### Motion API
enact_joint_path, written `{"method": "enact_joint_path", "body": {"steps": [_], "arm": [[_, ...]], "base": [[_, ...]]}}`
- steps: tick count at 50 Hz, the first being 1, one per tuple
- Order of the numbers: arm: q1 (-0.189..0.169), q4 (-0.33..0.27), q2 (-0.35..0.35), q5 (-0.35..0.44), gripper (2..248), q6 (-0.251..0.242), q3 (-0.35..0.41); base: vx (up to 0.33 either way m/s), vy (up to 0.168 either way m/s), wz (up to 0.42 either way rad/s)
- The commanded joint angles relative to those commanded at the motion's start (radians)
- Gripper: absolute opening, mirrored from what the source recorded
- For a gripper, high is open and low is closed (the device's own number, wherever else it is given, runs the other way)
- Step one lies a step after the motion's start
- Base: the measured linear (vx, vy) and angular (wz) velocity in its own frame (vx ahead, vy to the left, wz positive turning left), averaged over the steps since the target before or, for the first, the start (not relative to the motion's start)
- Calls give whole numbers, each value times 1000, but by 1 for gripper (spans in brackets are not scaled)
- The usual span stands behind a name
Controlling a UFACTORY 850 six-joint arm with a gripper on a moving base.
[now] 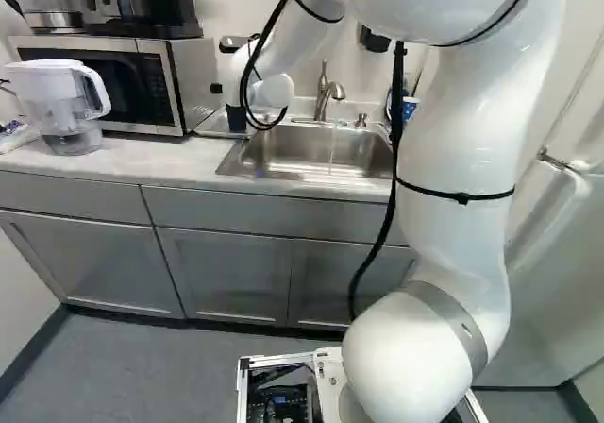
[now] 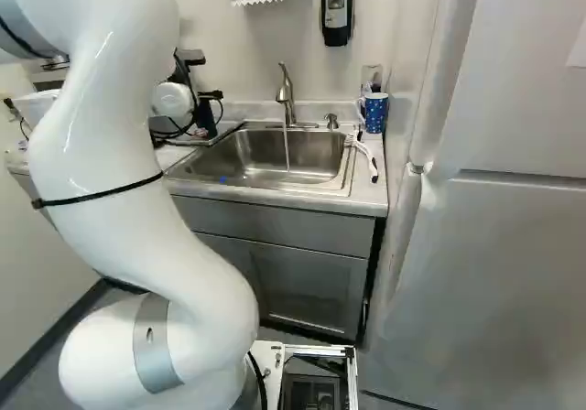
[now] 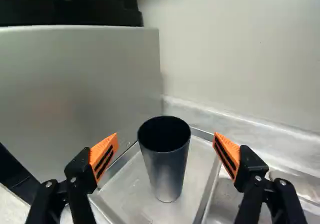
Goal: Rinse the cup and place it in the tray
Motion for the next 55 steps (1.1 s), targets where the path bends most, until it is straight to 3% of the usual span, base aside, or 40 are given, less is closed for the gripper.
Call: {"method": "enact_joint_path", "body": {"steps": [22, 55], "arm": [[-3, 0, 28, -65, 247, 0, -15], [-32, 0, 86, -74, 247, 0, -21]], "base": [[0, 0, 0], [0, 0, 0]]}}
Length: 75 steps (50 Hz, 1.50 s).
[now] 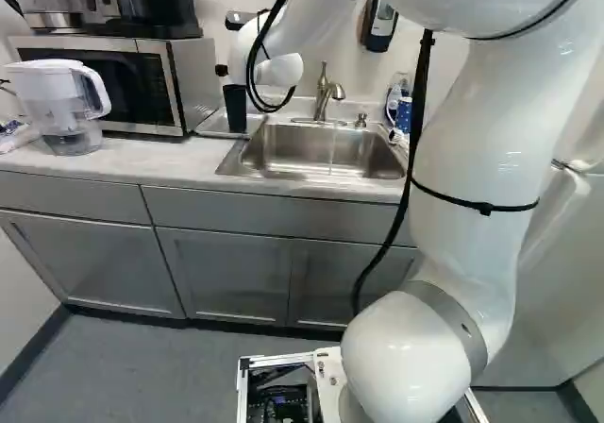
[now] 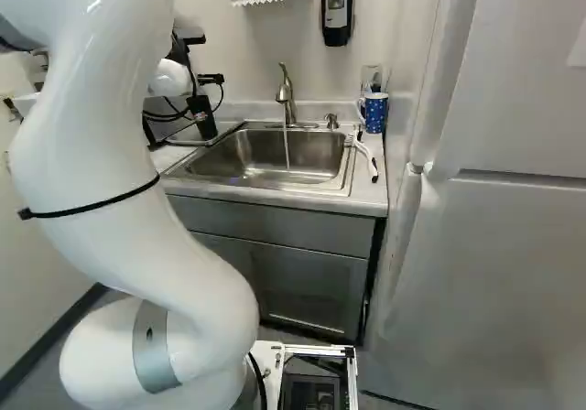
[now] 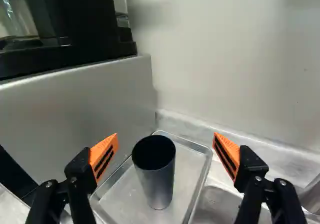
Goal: Rinse the cup and place it in the tray
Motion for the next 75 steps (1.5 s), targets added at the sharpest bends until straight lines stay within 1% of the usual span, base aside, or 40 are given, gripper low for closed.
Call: {"method": "enact_joint_path", "body": {"steps": [25, 46, 58, 75], "arm": [[-41, 0, 51, -20, 247, 0, 3], [-88, 0, 85, -36, 247, 0, -5], [-119, 0, 93, -39, 247, 0, -20], [-167, 0, 84, -69, 247, 0, -65]], "base": [[0, 0, 0], [0, 0, 0], [0, 0, 0], [0, 0, 0]]}}
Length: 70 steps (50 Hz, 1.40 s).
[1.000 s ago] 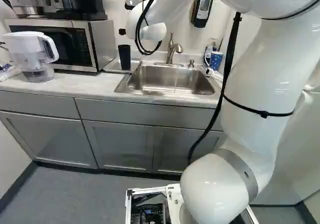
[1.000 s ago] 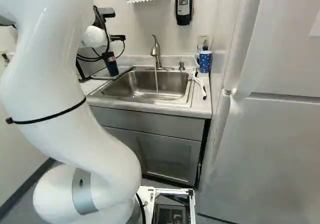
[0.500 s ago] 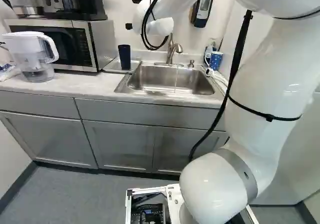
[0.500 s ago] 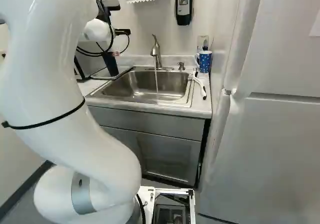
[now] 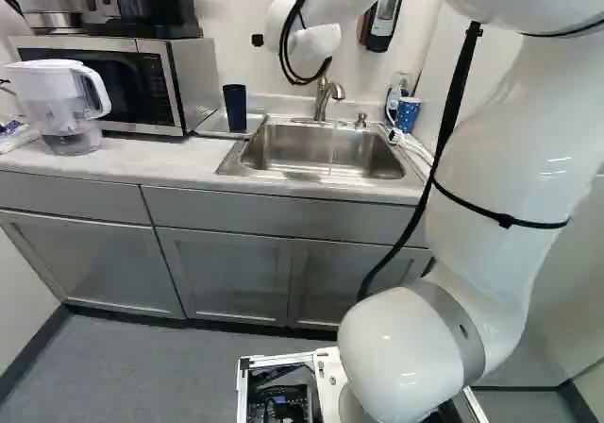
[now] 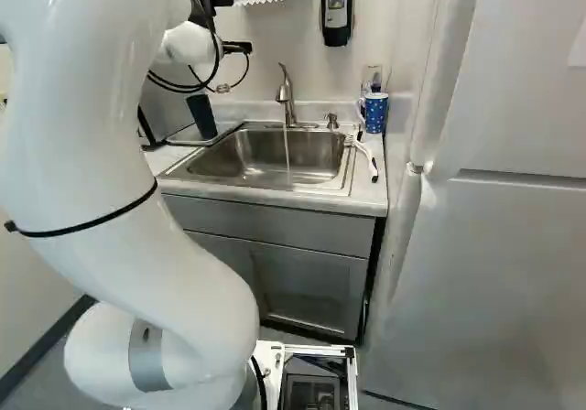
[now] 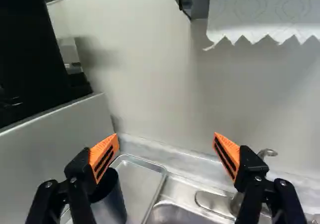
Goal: Rinse the cup and place it in the tray
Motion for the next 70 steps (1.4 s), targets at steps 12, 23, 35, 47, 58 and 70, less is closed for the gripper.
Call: {"method": "enact_joint_path", "body": {"steps": [12, 23, 35, 47, 58, 70], "arm": [[-28, 0, -13, -26, 247, 0, -38], [-54, 0, -26, -54, 247, 0, -75], [-85, 0, -48, -90, 247, 0, -114], [-116, 0, -82, -116, 247, 0, -150], [-133, 0, -124, -129, 247, 0, -197], [-132, 0, -176, -158, 247, 0, -255]], "base": [[0, 0, 0], [0, 0, 0], [0, 0, 0], [0, 0, 0], [0, 0, 0], [0, 0, 0]]}}
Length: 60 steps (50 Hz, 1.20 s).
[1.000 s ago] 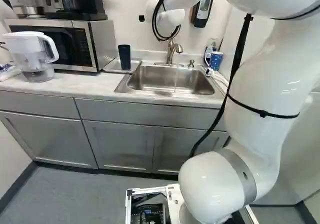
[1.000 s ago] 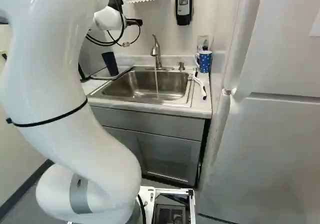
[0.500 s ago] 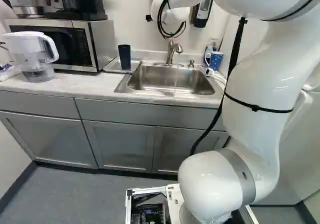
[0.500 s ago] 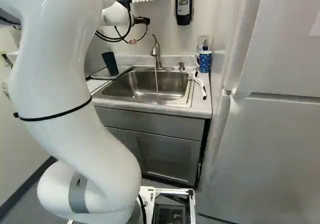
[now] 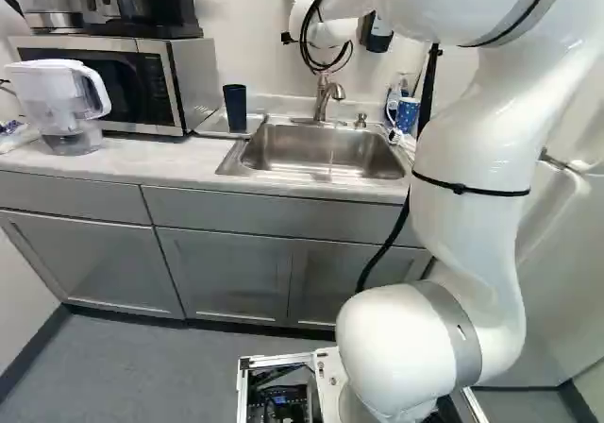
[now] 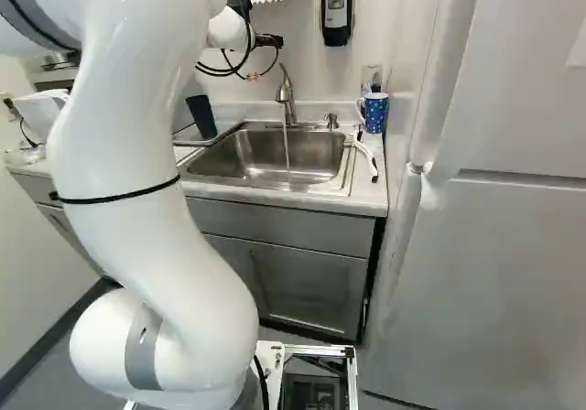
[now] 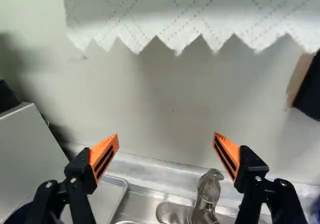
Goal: Rinse the cup and place it in the tray
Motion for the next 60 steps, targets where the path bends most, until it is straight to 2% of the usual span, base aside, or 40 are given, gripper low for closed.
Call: {"method": "enact_joint_path", "body": {"steps": [8, 60], "arm": [[2, 0, -19, -27, 247, 0, -22], [2, 0, -7, -192, 247, 0, -8]], "base": [[0, 0, 0], [0, 0, 0]]}}
